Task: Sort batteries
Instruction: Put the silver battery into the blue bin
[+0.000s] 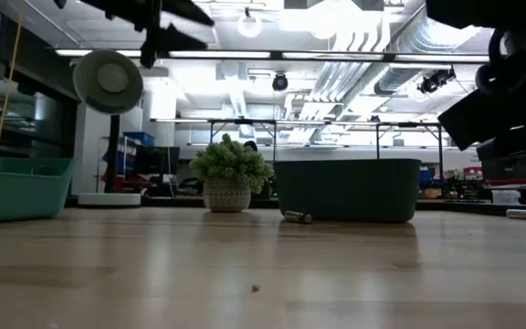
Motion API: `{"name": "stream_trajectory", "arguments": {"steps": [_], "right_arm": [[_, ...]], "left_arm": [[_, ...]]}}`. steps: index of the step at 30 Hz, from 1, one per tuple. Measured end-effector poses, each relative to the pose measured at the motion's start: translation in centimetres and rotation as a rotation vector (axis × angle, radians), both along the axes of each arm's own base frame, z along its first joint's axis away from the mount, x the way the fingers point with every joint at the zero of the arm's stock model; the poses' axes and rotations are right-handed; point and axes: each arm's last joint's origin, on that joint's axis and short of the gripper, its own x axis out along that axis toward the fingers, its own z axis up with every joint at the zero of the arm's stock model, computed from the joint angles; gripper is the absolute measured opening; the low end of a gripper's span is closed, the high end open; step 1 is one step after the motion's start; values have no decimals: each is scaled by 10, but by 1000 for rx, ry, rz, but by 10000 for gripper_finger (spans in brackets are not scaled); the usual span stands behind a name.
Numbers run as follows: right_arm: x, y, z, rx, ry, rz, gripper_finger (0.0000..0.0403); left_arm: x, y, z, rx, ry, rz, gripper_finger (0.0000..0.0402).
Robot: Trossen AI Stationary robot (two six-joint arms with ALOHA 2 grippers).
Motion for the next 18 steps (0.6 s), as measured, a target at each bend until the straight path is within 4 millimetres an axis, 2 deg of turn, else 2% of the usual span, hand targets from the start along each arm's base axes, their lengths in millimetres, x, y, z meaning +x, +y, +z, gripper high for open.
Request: {"name": "stream_trajectory", "arguments": {"steps": [3,4,7,9,13,18], "right_arm": [[2,-11,16,-28,-22,9,30],[0,-19,25,-84,-13,18,31],[5,-39,68,-154,-120,4,20],[1,-57,89,-201,-149,-21,19],[6,-93,132,-236,-412,-184,19],[5,-133,159,-287,-608,-373,40]], "left_arm": [[-11,2,16,17,-104,24,190],[-16,2,21,24,-140,38,190],[-31,4,34,43,-219,98,190],[-39,5,41,53,-258,138,190],[-48,7,45,81,-275,173,190],[-44,7,39,52,-231,165,190]]}}
